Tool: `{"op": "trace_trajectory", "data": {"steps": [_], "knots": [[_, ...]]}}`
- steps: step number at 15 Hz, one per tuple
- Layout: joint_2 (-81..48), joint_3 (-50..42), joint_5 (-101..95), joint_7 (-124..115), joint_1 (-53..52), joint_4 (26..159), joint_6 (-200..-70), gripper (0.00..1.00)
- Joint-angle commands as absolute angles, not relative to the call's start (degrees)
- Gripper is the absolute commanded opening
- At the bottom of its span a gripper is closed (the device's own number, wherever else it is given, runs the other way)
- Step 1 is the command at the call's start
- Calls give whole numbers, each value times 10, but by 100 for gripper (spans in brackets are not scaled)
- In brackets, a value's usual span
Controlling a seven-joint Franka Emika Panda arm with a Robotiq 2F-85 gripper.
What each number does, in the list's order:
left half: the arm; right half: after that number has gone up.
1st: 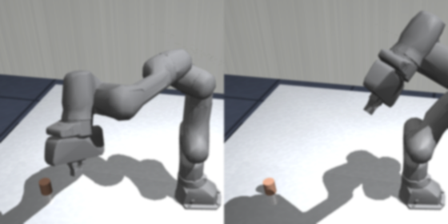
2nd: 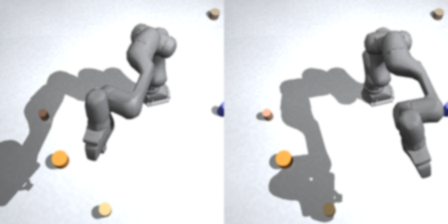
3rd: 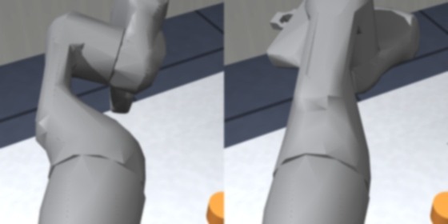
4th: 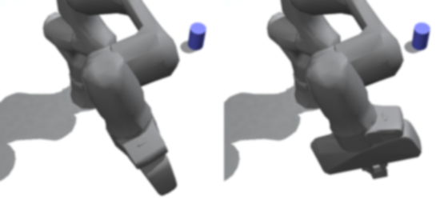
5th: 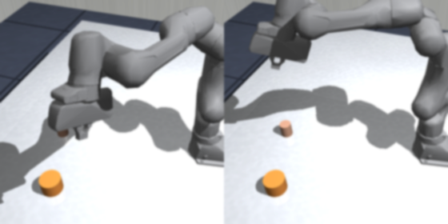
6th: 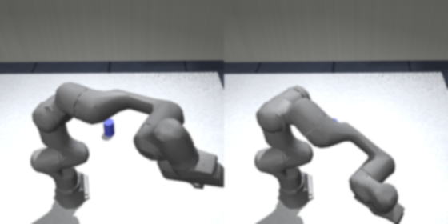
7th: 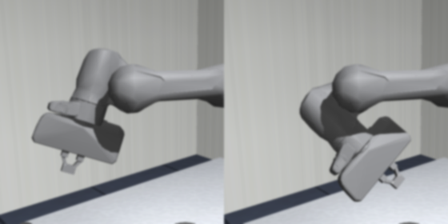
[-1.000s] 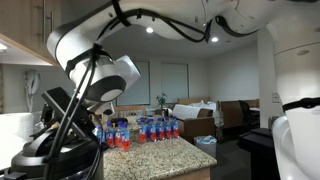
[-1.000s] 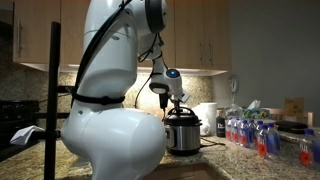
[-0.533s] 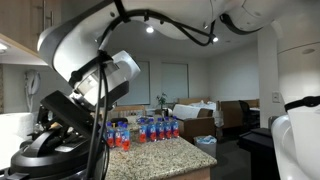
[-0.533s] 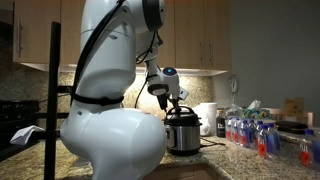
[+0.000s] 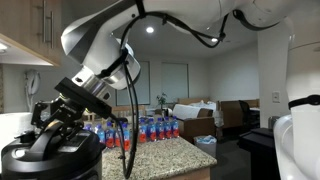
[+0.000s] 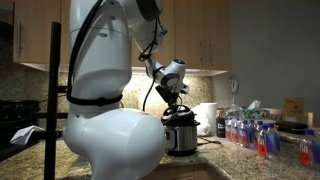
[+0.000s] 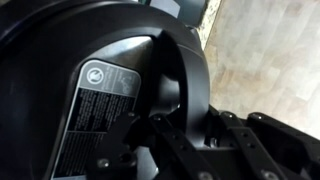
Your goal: Uncover the cooker and put the lid on the counter
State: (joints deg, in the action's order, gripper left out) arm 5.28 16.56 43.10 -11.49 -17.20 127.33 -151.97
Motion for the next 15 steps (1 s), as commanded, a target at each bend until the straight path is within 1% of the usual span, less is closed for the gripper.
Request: {"op": "trace_trajectory", "data": {"steps": [1, 5, 8, 15], "knots": [[81, 157, 363, -164, -165, 1230, -1368, 9], [67, 129, 345, -159, -146, 1148, -1216, 9], [3, 111, 367, -155, -129, 1083, -1144, 9], [-139, 115, 397, -164, -126, 952, -1046, 9]]}}
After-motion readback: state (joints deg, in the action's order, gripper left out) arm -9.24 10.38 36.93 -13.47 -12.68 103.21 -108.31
